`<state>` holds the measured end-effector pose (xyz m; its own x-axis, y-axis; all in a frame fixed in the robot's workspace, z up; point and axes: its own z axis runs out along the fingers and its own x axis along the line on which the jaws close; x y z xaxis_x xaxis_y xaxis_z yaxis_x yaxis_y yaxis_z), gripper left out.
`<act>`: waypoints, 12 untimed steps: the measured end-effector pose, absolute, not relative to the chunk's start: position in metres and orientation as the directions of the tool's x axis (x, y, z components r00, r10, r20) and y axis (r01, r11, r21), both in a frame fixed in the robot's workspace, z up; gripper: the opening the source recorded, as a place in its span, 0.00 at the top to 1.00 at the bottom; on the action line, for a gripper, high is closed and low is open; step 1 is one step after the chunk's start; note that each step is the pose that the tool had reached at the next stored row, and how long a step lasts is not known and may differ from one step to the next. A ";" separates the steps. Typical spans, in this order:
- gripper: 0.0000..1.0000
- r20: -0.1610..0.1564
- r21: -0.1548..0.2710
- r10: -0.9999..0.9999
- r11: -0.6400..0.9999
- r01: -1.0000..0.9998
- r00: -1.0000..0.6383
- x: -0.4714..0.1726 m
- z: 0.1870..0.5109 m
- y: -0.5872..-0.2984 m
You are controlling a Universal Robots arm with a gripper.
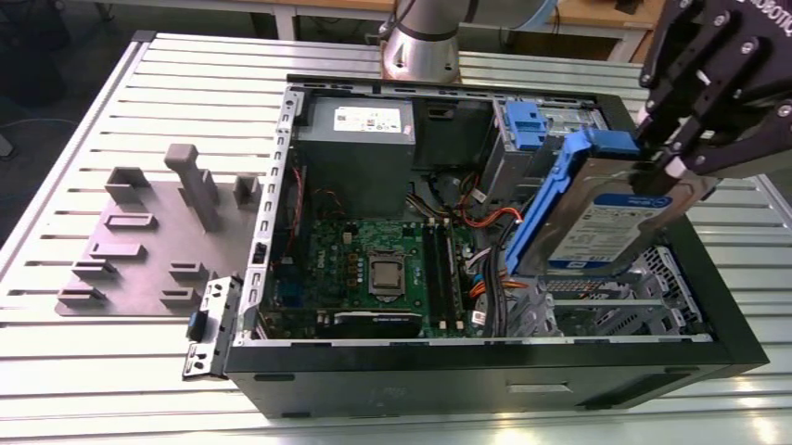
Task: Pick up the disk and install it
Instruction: 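Pick up the disk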
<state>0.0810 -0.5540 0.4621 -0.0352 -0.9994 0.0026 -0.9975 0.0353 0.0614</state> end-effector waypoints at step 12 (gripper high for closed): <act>0.65 0.003 0.064 -0.999 0.033 -0.997 -0.033 0.116 0.458 -0.555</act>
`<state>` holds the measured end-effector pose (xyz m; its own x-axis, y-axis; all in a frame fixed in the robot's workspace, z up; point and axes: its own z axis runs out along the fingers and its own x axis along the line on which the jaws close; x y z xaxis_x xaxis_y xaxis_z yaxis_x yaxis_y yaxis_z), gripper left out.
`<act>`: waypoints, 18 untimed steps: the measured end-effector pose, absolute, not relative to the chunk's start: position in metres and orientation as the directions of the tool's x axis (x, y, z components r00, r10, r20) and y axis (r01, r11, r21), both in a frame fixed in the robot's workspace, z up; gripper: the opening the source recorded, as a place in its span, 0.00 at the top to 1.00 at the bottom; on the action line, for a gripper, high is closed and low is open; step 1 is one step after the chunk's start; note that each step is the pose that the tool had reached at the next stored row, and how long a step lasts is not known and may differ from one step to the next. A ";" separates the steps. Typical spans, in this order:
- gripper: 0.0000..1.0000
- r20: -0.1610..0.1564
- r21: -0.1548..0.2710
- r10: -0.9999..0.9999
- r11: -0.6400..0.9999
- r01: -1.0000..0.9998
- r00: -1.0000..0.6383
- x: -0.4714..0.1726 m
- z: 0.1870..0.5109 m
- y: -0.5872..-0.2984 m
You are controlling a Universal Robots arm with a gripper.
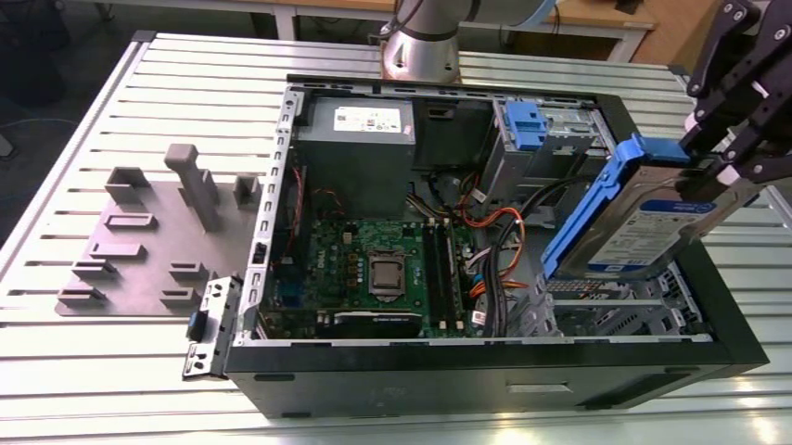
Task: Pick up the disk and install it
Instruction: 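Pick up the disk, then insert the disk into the insertion slot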
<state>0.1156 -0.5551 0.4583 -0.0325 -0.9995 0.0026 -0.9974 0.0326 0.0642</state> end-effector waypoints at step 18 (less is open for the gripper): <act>0.65 0.003 0.064 -1.000 -0.008 -0.998 0.008 0.121 0.452 -0.562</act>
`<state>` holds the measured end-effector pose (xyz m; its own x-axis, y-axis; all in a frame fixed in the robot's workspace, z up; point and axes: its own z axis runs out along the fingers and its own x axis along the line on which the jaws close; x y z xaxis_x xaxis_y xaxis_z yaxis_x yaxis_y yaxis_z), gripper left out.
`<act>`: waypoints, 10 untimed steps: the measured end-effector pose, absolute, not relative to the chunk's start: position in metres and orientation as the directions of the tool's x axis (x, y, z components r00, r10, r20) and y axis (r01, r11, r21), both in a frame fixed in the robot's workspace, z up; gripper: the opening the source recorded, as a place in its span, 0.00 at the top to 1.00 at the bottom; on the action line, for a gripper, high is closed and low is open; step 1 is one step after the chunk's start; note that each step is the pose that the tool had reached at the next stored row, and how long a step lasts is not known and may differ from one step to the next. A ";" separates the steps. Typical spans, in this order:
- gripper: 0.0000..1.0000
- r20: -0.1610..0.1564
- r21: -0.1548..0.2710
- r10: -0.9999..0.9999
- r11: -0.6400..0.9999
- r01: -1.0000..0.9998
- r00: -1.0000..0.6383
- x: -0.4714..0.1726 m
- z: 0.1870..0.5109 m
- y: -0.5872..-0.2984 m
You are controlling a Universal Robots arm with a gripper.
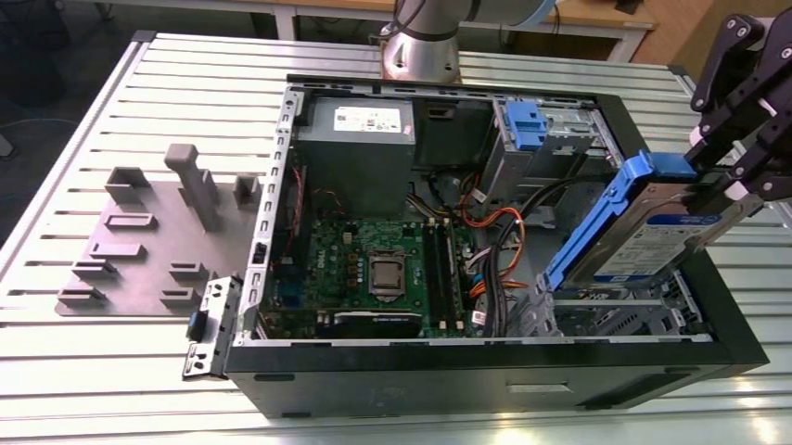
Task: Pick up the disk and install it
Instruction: 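Insert the disk into the insertion slot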
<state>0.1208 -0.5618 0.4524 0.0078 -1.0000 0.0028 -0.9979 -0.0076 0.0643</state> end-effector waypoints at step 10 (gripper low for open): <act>0.65 0.003 0.064 -1.000 0.019 -0.998 -0.019 0.122 0.452 -0.562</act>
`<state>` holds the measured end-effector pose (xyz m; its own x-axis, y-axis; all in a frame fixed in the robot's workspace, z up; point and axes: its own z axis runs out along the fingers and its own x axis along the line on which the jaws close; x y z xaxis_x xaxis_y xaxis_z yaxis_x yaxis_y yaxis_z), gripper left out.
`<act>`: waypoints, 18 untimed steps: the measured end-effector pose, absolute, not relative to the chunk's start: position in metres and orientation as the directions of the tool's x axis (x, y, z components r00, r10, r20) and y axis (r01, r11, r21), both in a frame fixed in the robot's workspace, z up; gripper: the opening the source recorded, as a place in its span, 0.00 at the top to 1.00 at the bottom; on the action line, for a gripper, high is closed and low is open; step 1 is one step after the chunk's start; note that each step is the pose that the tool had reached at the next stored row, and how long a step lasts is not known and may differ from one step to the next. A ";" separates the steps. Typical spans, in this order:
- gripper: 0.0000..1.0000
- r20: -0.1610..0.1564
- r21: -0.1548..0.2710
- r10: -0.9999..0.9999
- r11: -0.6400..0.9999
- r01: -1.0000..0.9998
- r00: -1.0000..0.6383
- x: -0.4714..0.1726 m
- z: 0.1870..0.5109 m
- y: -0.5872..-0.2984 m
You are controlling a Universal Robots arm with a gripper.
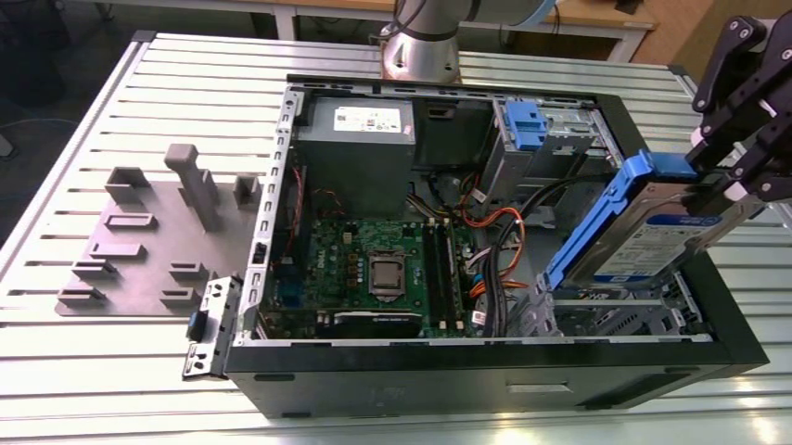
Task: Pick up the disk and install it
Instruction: 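Insert the disk into the insertion slot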
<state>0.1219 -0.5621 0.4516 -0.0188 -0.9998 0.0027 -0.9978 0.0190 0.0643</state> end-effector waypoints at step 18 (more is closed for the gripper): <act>0.65 0.003 0.064 -1.000 0.020 -0.998 -0.020 0.122 0.450 -0.565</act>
<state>0.1219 -0.5652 0.4498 -0.0195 -0.9998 0.0031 -0.9977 0.0197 0.0643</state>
